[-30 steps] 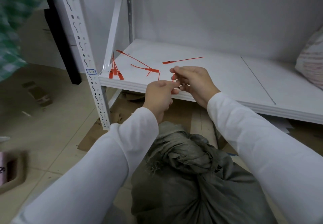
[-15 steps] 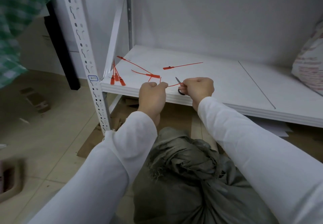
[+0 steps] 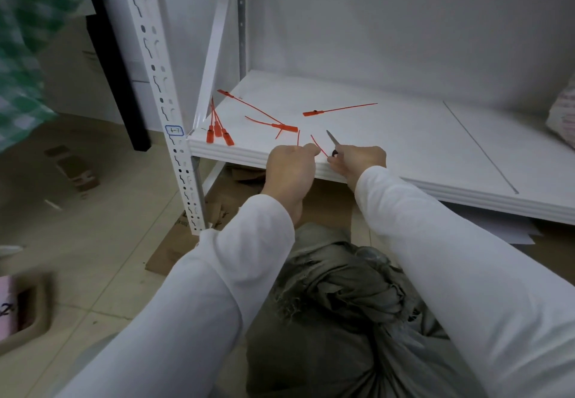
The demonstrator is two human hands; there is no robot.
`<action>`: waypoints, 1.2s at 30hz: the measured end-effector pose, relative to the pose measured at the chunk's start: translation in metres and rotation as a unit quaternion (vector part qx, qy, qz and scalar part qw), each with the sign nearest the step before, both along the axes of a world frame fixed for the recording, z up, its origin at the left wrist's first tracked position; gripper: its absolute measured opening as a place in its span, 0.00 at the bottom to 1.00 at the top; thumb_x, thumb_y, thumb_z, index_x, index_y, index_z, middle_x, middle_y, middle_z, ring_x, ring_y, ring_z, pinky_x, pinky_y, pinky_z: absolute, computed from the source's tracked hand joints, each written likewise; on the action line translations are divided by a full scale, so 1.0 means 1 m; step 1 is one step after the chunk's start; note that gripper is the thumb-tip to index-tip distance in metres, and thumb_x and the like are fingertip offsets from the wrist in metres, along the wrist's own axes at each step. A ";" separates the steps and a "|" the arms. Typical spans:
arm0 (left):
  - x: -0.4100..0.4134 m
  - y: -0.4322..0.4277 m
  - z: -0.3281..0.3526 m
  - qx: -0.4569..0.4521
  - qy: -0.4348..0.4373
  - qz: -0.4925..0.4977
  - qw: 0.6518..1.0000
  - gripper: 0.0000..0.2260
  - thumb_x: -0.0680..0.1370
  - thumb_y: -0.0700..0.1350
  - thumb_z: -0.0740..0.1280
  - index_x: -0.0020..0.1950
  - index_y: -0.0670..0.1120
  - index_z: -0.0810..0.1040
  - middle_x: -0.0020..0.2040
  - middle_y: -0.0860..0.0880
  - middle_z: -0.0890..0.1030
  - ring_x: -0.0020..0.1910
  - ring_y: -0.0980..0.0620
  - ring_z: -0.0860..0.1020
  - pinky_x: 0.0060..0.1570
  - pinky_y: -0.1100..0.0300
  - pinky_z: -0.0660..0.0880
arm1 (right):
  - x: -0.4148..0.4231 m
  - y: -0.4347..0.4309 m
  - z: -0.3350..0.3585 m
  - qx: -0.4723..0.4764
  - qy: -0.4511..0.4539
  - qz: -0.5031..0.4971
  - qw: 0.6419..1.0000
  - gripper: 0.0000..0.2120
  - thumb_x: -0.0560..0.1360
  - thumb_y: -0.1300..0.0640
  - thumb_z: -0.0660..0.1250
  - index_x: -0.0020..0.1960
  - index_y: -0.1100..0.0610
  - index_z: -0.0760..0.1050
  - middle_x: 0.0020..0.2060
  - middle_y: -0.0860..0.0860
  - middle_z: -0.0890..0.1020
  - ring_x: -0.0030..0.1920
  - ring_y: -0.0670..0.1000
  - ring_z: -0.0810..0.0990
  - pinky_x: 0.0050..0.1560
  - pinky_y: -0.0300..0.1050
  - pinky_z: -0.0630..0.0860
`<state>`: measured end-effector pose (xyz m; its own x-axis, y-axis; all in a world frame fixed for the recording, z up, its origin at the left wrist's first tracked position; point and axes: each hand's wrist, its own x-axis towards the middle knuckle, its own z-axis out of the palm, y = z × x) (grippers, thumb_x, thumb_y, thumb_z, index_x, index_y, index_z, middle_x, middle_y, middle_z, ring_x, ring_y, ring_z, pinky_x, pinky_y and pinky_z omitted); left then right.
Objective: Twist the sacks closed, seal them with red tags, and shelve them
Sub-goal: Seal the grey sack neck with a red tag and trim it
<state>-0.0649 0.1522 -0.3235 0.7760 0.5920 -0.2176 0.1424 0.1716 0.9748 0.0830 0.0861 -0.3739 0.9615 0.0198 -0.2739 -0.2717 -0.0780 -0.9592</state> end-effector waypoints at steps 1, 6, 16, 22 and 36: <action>0.000 -0.001 -0.001 -0.004 0.003 -0.006 1.000 0.13 0.78 0.41 0.64 0.58 0.35 0.76 0.36 0.50 0.73 0.46 0.48 0.72 0.59 0.46 0.74 | -0.005 -0.007 0.002 0.000 0.007 -0.006 1.000 0.08 0.70 0.60 0.74 0.44 0.64 0.79 0.38 0.54 0.84 0.39 0.52 0.86 0.46 0.44 0.83; -0.005 -0.020 -0.007 0.016 0.041 -0.065 0.997 0.11 0.79 0.41 0.64 0.60 0.39 0.77 0.46 0.47 0.77 0.43 0.51 0.76 0.52 0.50 0.78 | -0.037 -0.056 0.001 -0.073 -0.072 0.025 0.994 0.09 0.73 0.57 0.72 0.41 0.63 0.78 0.36 0.58 0.85 0.30 0.52 0.82 0.34 0.44 0.81; -0.033 -0.074 -0.028 0.131 0.096 -0.275 0.948 0.08 0.79 0.42 0.64 0.54 0.40 0.79 0.44 0.47 0.78 0.44 0.49 0.77 0.38 0.61 0.72 | -0.129 -0.190 -0.064 -0.344 -0.056 0.310 0.884 0.27 0.69 0.50 0.77 0.64 0.57 0.76 0.58 0.51 0.81 0.59 0.50 0.79 0.63 0.45 0.74; -0.044 -0.111 -0.037 0.169 0.088 -0.338 0.922 0.06 0.78 0.41 0.65 0.43 0.45 0.70 0.42 0.44 0.71 0.46 0.48 0.80 0.33 0.63 0.71 | -0.157 -0.207 -0.086 -0.399 -0.062 0.269 0.874 0.46 0.66 0.51 0.78 0.76 0.55 0.55 0.68 0.57 0.67 0.69 0.59 0.68 0.66 0.47 0.67; -0.067 -0.148 -0.078 0.204 0.311 -0.428 0.824 0.14 0.78 0.50 0.64 0.50 0.40 0.80 0.46 0.46 0.83 0.43 0.49 0.81 0.39 0.60 0.78 | -0.168 -0.237 -0.098 -0.428 -0.046 0.329 0.840 0.08 0.71 0.54 0.72 0.45 0.56 0.76 0.36 0.49 0.76 0.43 0.53 0.77 0.43 0.43 0.71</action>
<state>-0.1320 0.0039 -0.4014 0.7603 0.0088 -0.6495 0.5353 -0.5750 0.6188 -0.0854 -0.1509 -0.4720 0.8374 0.3894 -0.3835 0.1733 -0.8546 -0.4895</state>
